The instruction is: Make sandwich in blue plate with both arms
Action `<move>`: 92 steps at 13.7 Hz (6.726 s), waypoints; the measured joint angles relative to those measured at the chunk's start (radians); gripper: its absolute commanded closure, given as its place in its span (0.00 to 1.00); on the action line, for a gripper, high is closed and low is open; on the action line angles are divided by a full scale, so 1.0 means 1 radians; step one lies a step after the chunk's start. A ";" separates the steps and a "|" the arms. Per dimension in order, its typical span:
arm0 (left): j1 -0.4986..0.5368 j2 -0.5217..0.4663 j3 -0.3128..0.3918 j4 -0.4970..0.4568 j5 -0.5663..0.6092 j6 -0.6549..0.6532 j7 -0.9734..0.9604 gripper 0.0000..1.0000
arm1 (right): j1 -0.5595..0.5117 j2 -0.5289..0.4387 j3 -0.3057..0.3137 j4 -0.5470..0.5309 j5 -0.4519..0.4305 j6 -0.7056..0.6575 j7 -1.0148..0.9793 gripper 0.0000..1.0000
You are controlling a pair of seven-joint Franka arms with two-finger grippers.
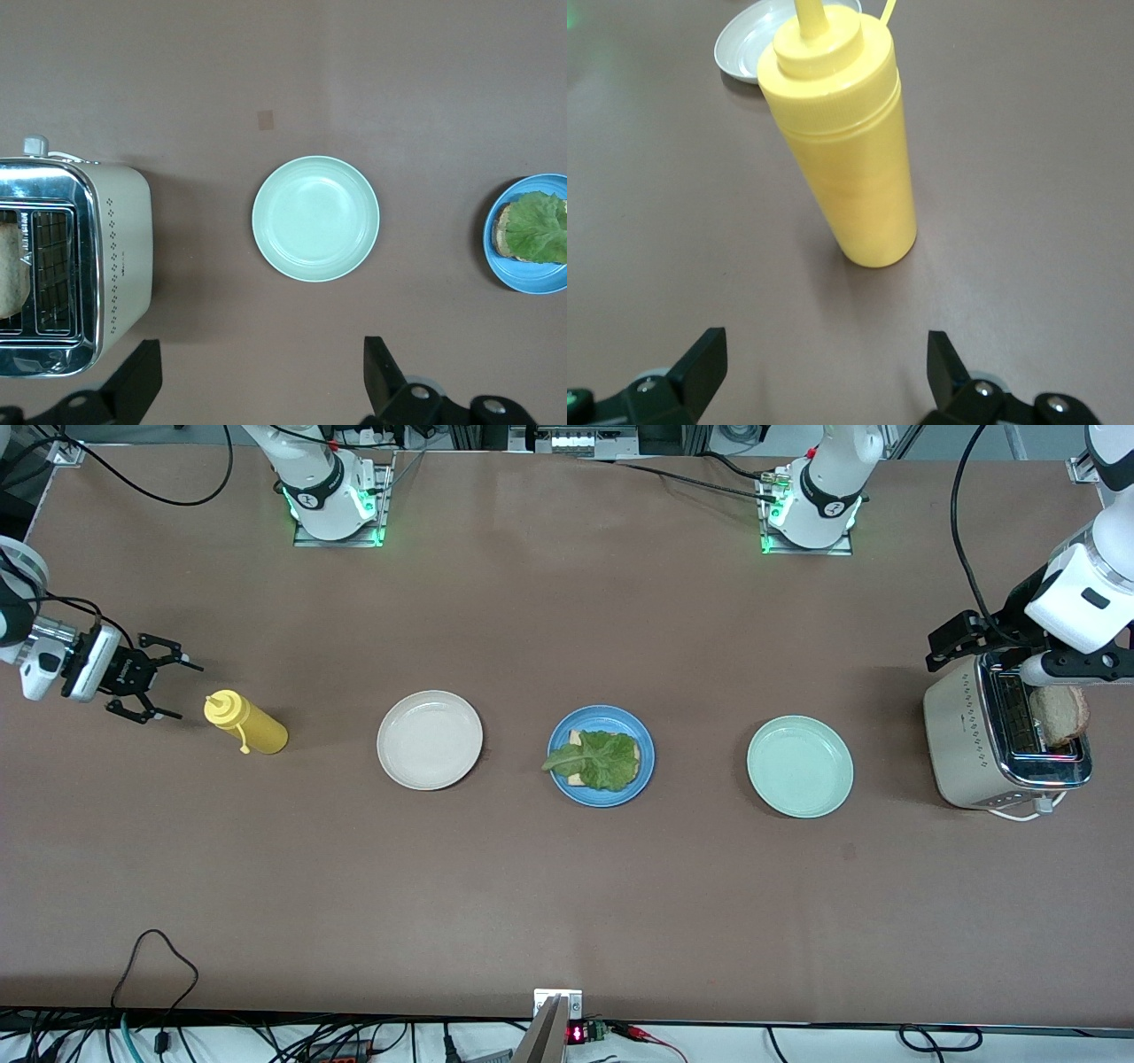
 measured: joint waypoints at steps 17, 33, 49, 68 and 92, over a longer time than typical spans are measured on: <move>-0.016 -0.001 0.006 0.001 0.000 -0.010 0.000 0.00 | 0.037 0.134 0.107 0.039 0.191 0.045 -0.104 0.00; -0.013 -0.001 0.007 0.001 0.000 -0.014 0.000 0.00 | 0.242 0.033 0.149 0.078 0.159 0.214 -0.006 1.00; -0.005 0.051 0.007 0.008 0.000 -0.010 -0.001 0.00 | 0.795 -0.204 0.265 0.100 -0.648 0.337 1.413 1.00; -0.006 0.022 -0.001 -0.036 0.061 0.096 0.000 0.00 | 1.407 0.301 0.010 0.642 -1.133 -0.096 1.979 1.00; 0.419 0.359 0.009 0.118 0.063 0.106 0.538 0.00 | 0.149 -0.162 0.175 -0.022 -0.124 0.112 0.127 1.00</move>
